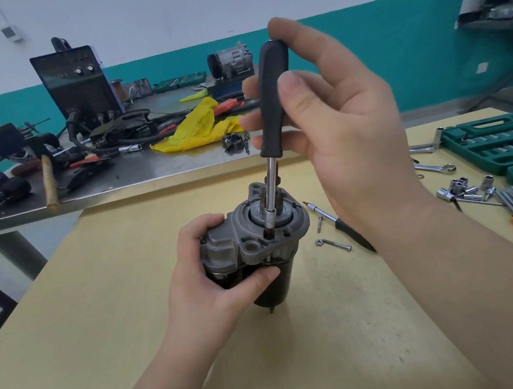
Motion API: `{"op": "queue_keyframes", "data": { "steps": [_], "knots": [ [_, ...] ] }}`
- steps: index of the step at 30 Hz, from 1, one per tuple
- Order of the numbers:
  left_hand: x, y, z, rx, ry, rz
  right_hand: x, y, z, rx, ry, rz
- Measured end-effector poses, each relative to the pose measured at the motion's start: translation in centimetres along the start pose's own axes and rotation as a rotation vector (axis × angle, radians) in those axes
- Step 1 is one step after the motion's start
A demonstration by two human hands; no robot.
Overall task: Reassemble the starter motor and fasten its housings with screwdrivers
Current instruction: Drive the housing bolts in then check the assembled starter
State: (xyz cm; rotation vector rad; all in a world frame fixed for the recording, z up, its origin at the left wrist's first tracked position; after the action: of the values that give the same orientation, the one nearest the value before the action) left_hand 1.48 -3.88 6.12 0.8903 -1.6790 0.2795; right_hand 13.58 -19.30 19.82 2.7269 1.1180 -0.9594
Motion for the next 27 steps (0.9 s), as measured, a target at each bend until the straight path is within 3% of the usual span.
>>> {"op": "queue_keyframes", "data": {
  "steps": [4, 11, 19, 23, 27],
  "knots": [
    [0.1, 0.0, 0.1, -0.002, -0.003, -0.002, -0.4, 0.0, -0.2, 0.012, 0.068, 0.120],
    [0.3, 0.0, 0.1, 0.005, -0.007, -0.001, 0.0, 0.1, 0.0, 0.014, 0.001, -0.031],
    [0.2, 0.0, 0.1, 0.000, -0.004, 0.000, -0.6, 0.1, -0.3, 0.013, 0.088, 0.138],
    [0.2, -0.1, 0.1, -0.002, -0.002, 0.007, 0.2, 0.3, -0.1, 0.040, 0.008, 0.009],
    [0.1, 0.0, 0.1, 0.003, 0.000, 0.005, -0.1, 0.4, -0.2, 0.015, 0.039, 0.055]
  ]
}}
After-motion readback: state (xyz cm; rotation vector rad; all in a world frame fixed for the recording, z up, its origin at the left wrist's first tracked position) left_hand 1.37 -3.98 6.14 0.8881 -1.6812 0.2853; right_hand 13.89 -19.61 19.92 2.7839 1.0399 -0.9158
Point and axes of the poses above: each hand's wrist, its own z-axis away from the middle knuckle, its own y-axis out of the back of the hand, x = y × z, the point moved 6 cm from there along -z, towards the middle knuckle, and after that the axes turned 14 degrees about y, right-handed, at the moved point
